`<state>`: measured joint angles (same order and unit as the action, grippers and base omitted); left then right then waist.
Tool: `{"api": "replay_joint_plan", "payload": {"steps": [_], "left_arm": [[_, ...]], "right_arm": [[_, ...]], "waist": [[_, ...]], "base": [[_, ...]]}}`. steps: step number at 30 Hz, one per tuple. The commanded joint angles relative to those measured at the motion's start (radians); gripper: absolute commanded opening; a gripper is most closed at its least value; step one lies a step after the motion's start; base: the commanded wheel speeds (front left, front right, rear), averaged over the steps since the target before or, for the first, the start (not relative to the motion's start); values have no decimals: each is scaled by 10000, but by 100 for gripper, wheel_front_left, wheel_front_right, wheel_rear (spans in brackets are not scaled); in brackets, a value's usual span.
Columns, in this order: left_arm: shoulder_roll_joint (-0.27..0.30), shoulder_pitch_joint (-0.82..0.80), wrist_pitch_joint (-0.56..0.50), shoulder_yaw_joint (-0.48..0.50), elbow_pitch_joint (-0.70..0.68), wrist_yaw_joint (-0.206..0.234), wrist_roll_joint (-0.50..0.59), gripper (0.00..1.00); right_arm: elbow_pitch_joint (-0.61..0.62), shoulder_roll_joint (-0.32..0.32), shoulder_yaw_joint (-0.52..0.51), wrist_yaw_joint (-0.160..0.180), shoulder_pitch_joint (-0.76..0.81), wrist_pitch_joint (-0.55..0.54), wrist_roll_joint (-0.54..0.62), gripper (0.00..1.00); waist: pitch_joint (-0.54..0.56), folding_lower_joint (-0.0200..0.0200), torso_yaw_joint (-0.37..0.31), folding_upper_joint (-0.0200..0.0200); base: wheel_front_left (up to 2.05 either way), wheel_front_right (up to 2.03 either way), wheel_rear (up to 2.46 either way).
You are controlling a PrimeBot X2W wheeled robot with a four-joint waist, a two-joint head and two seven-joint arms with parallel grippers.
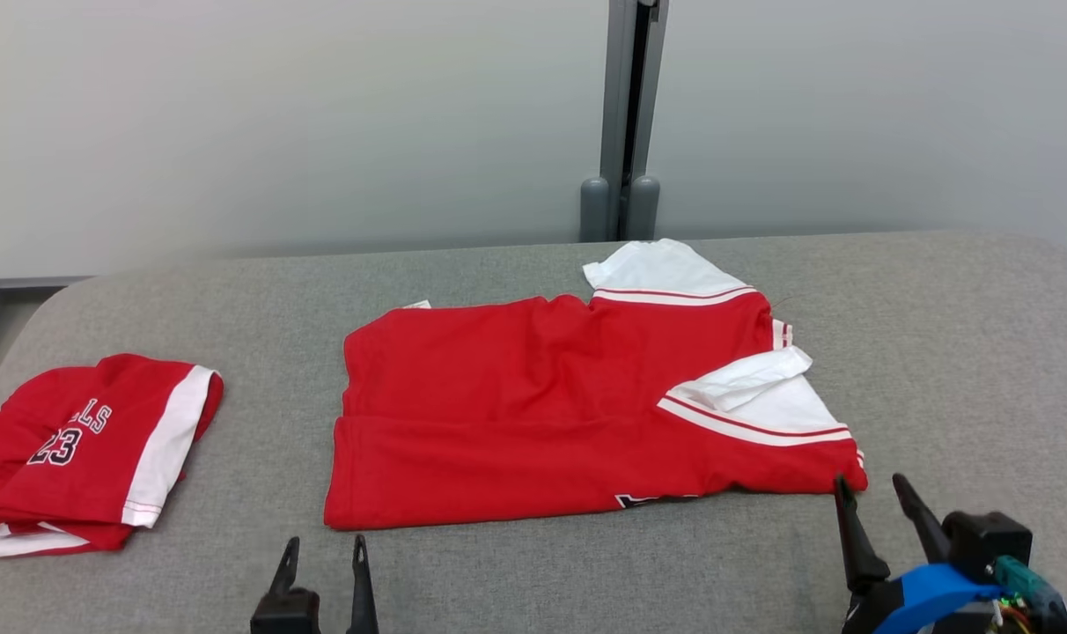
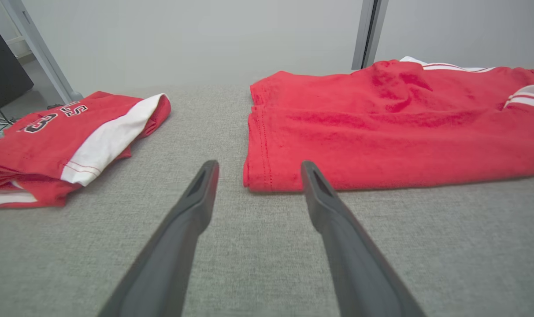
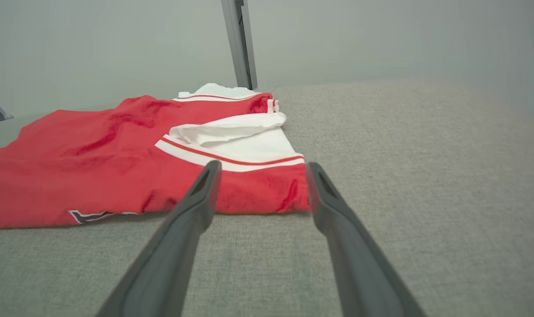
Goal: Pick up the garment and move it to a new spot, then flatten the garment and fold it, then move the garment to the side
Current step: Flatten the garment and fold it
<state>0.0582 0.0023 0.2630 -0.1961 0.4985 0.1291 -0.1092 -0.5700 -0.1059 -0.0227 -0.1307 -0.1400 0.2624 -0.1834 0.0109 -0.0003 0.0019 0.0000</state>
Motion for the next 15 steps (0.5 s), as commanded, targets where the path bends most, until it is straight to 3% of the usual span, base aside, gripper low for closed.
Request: {"api": "replay_joint_plan", "payload": {"steps": [1, 15], "left_arm": [[-4, 155, 25, 32, -55, -50, 49, 100], [-73, 501, 25, 274, -78, -397, -169, 100]], "right_arm": [[-46, 47, 29, 0, 178, 30, 32, 100], [-237, 208, 142, 0, 492, 30, 73, 100]], "waist": [[68, 3, -46, 0], [282, 3, -168, 0]], "base": [[0, 0, 0], [0, 0, 0]]}}
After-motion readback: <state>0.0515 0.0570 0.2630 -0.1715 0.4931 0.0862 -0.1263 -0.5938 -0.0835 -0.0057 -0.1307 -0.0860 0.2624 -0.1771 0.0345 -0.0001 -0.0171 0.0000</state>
